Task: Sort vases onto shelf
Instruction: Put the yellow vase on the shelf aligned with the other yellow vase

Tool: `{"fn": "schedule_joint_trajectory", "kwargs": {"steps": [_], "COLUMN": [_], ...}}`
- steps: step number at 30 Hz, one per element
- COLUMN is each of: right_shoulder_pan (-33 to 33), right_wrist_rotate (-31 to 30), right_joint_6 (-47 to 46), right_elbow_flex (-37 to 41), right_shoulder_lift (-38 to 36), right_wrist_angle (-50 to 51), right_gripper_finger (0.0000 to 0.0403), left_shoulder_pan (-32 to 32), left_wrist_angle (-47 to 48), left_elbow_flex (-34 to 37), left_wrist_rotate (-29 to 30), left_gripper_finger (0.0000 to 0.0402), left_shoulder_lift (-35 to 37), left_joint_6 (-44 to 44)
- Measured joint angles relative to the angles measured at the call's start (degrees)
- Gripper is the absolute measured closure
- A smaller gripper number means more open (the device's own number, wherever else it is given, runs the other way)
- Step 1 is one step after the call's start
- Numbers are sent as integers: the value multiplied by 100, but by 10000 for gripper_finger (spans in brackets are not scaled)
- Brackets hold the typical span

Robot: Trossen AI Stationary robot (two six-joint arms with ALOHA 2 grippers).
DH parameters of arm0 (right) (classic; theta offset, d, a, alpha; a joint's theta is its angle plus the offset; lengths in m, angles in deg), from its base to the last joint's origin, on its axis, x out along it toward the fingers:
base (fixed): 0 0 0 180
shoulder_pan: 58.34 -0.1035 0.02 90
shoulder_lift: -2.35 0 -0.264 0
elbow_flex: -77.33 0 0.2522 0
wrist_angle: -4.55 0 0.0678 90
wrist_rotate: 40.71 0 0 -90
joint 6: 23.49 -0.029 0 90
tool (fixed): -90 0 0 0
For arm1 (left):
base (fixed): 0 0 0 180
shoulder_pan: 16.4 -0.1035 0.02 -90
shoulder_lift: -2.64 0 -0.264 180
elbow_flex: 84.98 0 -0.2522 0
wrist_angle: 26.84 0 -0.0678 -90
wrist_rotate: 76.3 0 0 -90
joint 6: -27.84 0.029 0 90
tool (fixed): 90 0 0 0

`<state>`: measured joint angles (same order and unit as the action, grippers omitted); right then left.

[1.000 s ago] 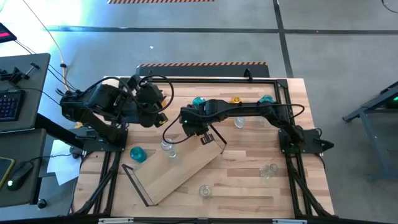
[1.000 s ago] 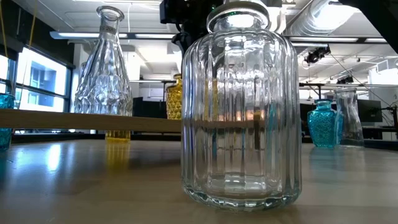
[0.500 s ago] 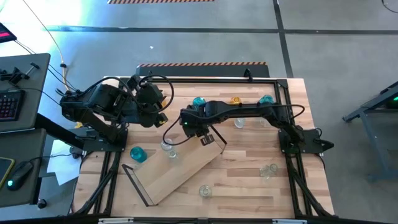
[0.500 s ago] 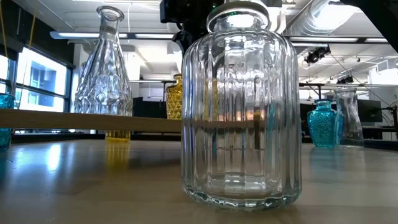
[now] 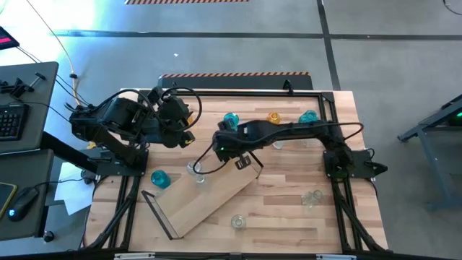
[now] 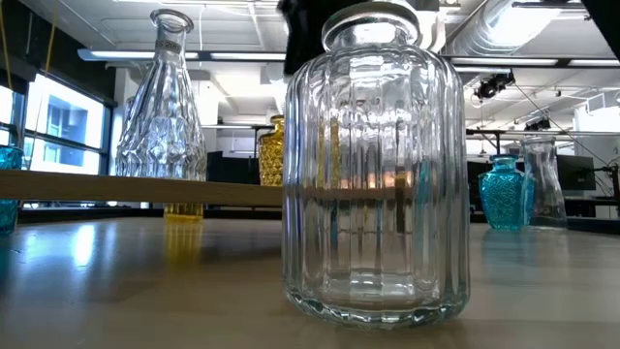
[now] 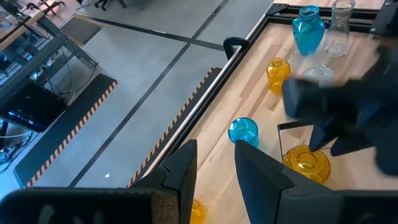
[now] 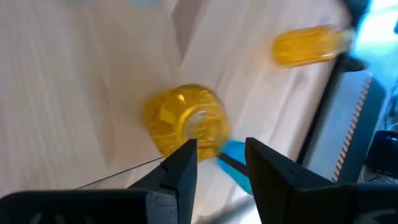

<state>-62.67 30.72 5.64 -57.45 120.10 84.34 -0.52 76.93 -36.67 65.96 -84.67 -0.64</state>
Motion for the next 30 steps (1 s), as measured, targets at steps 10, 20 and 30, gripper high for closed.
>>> {"fn": "schedule_joint_trajectory", "kwargs": {"steps": [10, 20, 30], "right_shoulder_pan": [57, 357, 1388], "right_wrist_rotate": [-218, -529, -56], "right_joint_6": [-844, -700, -412], "right_elbow_flex": [0, 0, 0], "right_shoulder_lift": [-1438, -2651, -3203], "right_wrist_angle": [-146, -74, 640], "right_gripper_finger": [285, 285, 285], "left_shoulder_pan": [0, -691, -2131], "left_wrist_angle": [1, -2, 1], "left_elbow_flex": [0, 0, 0], "left_wrist_rotate": [123, 128, -741], "left_gripper_finger": [300, 300, 300], "left_shoulder_lift": [0, 0, -42], "left_joint_6": [-145, -141, 219]}}
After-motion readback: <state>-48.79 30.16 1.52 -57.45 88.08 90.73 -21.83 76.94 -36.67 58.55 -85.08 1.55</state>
